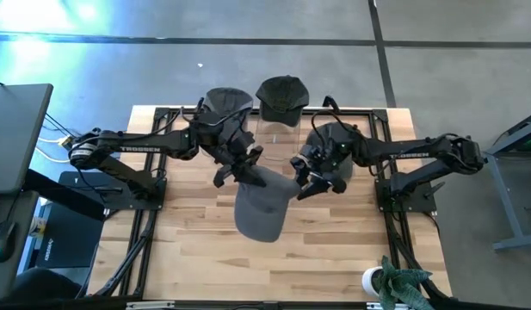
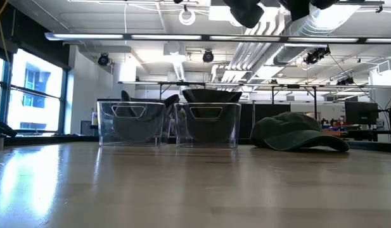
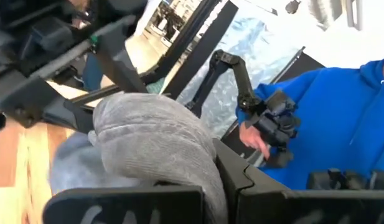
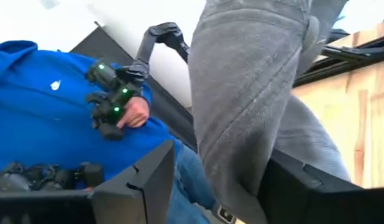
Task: Pick & Place hat
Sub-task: Put the gray cap into the left transparent bin
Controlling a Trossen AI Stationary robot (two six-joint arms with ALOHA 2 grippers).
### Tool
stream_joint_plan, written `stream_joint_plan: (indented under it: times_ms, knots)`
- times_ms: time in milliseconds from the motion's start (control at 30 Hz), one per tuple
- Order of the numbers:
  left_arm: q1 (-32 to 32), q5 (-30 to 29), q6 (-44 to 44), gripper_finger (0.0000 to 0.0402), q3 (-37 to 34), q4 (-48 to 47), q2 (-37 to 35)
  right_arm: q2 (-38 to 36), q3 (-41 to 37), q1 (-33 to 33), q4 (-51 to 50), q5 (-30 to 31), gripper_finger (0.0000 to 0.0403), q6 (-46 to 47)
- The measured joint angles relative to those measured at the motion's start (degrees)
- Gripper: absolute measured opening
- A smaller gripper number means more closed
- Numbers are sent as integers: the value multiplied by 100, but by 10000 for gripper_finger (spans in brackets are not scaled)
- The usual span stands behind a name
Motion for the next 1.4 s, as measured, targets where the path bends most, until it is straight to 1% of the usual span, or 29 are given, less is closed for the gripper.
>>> stream_joint_plan:
  times_ms: [100, 200, 267, 333, 400, 500, 600, 667, 733, 833, 933, 1033, 1167, 1333, 1400]
  knots:
    - [-2, -168, 55, 0, 0, 23, 2, 0, -1, 64, 193, -20, 217, -159]
    - [0, -264, 135, 0, 2, -109, 0, 2, -2, 110, 880, -114, 234, -172]
    - [0, -306, 152, 0, 2, -215, 0, -2, -2, 125, 1274, -156, 237, -138]
    - [0, -310, 153, 0, 4, -364, 0, -2, -2, 76, 1590, -136, 236, 56]
    - [0, -314, 152, 0, 4, -512, 2, 0, -2, -13, 1794, -82, 233, 461]
    - [0, -336, 151, 0, 7, -632, 2, -2, -2, -236, 1679, -58, 232, 814]
    - [0, -336, 152, 0, 7, -627, 2, 0, -2, -476, 1324, 126, 235, 1077]
    - [-2, -335, 151, 0, 7, -621, 2, 0, -2, -592, 925, 281, 236, 887]
    - [0, -336, 151, 0, 7, -628, 2, 1, -2, -650, 529, 377, 236, 426]
    - [0, -332, 204, 0, 7, -623, 2, 58, -7, -550, 590, 168, 236, -238]
    - [0, -330, 265, 0, 7, -693, 2, 170, 0, -453, 999, -35, 236, -294]
    - [-2, -375, 445, 0, 9, -1019, 2, 377, -2, -407, 1498, -340, 236, 155]
    - [-2, -457, 762, 0, 9, -1518, 4, 511, -3, -448, 2407, -723, 236, 1089]
    - [-85, -180, 712, 0, 9, -1408, 7, 540, -2, -682, 2431, -1333, 236, 1741]
    - [-161, -126, 706, 0, 9, -1230, 7, 533, -2, -706, 2446, -1362, 236, 1697]
